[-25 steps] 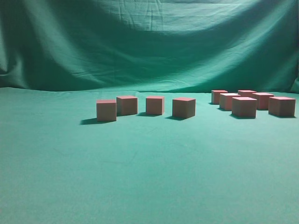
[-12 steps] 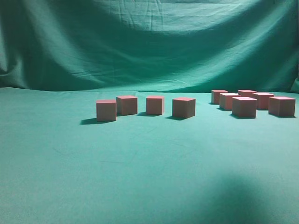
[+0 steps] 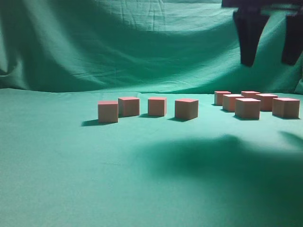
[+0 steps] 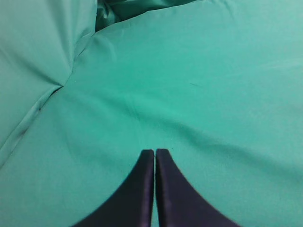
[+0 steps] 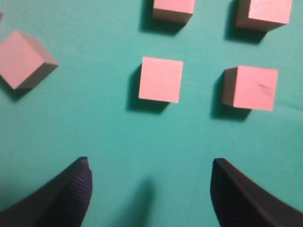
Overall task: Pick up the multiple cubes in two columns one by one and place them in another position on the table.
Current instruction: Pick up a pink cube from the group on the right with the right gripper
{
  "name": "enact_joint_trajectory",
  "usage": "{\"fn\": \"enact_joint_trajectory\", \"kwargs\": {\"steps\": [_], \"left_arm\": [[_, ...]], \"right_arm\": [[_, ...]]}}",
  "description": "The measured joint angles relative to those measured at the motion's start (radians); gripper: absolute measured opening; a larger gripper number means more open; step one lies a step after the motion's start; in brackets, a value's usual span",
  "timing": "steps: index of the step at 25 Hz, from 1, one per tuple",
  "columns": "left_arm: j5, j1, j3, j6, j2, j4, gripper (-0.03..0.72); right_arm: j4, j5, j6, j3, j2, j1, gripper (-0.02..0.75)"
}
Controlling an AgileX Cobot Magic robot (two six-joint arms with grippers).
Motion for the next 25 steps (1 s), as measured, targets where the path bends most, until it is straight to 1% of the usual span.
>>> {"fn": "enact_joint_trajectory", "kwargs": {"steps": [6, 10, 14, 20, 23, 24, 25], "left_arm": [[0.0, 0.0, 0.0, 0.0, 0.0, 0.0, 0.0], [0.0, 0.0, 0.0, 0.0, 0.0, 0.0, 0.0], [0.0, 0.0, 0.0, 0.0, 0.0, 0.0, 0.0], [0.0, 0.0, 0.0, 0.0, 0.0, 0.0, 0.0], [0.0, 0.0, 0.0, 0.0, 0.0, 0.0, 0.0], [0.0, 0.0, 0.0, 0.0, 0.0, 0.0, 0.0], [0.0, 0.0, 0.0, 0.0, 0.0, 0.0, 0.0]], "right_arm": [[0.0, 0.006, -0.027, -0.147, 0.175, -0.003, 0.477], [0.004, 0.032, -0.032, -0.229, 0.258, -0.028, 0.477], [0.03, 0.037, -0.059, -0.253, 0.303, -0.056, 0.477], [0.091, -0.006, -0.128, -0.253, 0.342, -0.057, 0.477], [0.095, -0.022, -0.13, -0.256, 0.357, -0.057, 0.477], [0.097, -0.023, -0.13, -0.256, 0.359, -0.057, 0.417], [0.097, -0.025, -0.13, -0.259, 0.359, -0.057, 0.372]]}}
